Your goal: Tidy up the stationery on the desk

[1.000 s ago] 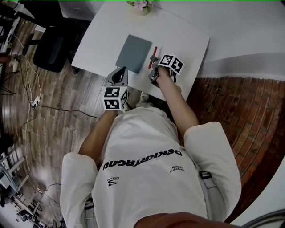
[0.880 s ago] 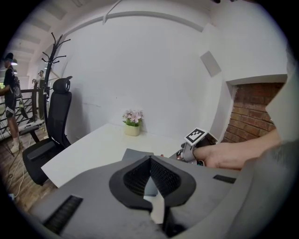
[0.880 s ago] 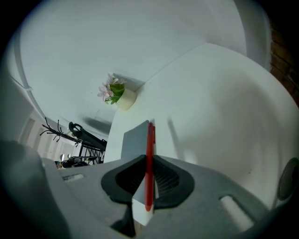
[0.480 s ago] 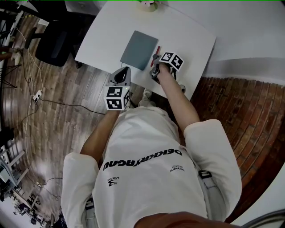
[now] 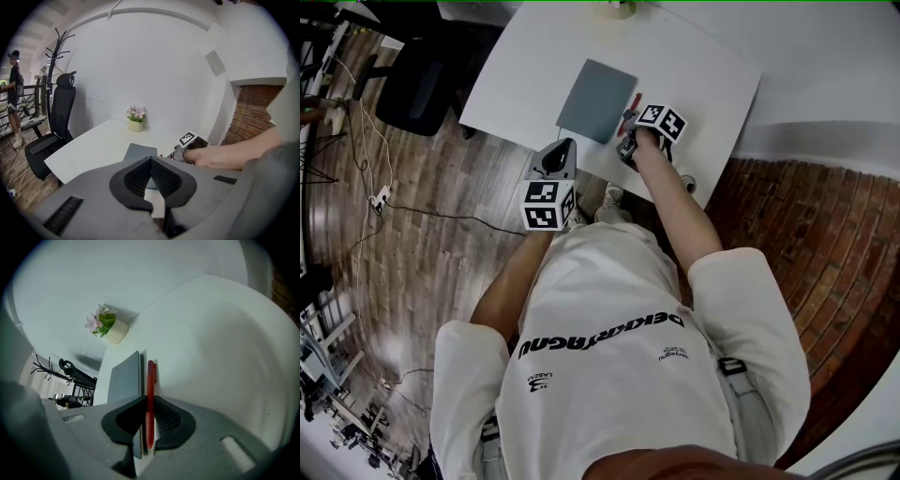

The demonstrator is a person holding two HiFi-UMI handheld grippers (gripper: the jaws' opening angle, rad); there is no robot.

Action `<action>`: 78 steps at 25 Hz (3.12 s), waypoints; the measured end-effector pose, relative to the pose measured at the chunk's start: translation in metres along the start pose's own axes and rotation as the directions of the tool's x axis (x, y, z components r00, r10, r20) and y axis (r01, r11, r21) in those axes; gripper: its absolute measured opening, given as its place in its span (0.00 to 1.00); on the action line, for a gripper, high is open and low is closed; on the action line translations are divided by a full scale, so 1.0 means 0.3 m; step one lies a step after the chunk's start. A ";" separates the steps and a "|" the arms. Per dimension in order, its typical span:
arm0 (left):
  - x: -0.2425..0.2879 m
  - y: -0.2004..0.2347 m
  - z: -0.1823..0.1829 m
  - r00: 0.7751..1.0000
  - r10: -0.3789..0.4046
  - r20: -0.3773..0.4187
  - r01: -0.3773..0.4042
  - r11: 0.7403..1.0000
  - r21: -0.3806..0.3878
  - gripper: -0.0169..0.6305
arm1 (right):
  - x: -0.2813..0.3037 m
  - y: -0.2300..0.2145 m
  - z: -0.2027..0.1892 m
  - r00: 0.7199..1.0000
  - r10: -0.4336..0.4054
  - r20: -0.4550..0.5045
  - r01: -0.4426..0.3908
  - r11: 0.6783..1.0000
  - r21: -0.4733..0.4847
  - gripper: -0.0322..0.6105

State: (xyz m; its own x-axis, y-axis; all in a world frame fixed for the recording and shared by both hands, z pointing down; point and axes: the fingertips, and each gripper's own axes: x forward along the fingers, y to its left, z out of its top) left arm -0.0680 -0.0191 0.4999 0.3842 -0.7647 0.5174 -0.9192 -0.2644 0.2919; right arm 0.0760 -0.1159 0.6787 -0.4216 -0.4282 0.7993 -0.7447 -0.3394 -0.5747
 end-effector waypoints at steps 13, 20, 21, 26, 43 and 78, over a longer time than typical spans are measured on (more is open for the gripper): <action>0.013 0.009 -0.008 1.000 -0.004 -0.004 0.004 1.000 -0.019 0.02 | 0.018 0.000 -0.011 1.000 -0.019 -0.024 0.017 0.996 -0.087 0.12; 0.012 0.016 0.004 1.000 -0.002 0.000 0.002 0.999 -0.038 0.02 | 0.013 0.015 -0.008 1.000 0.004 -0.030 -0.006 0.998 -0.067 0.17; 0.010 0.016 0.005 1.000 -0.002 0.001 0.002 0.999 -0.039 0.02 | 0.011 0.016 -0.009 1.000 0.007 -0.031 -0.009 0.998 -0.062 0.17; -0.004 0.016 0.008 1.000 -0.004 0.010 0.005 0.999 -0.039 0.02 | -0.011 0.015 -0.011 1.000 0.020 -0.015 -0.020 0.999 -0.047 0.17; -0.063 -0.085 0.099 0.996 -0.050 0.068 0.053 0.998 -0.046 0.02 | -0.364 0.181 0.051 0.962 0.238 0.134 -0.217 0.964 -0.153 0.16; -0.127 -0.243 0.259 0.968 -0.079 0.236 0.061 0.995 0.083 0.02 | -0.840 0.432 -0.102 0.787 0.488 0.378 -0.070 0.679 -0.731 0.04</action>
State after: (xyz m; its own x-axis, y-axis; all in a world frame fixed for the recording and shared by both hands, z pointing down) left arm -0.0225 -0.0164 0.3963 0.4247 -0.8583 0.2879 -0.8979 -0.3586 0.2554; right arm 0.0699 -0.0263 0.4083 -0.4997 -0.8189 0.2824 -0.8542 0.4117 -0.3176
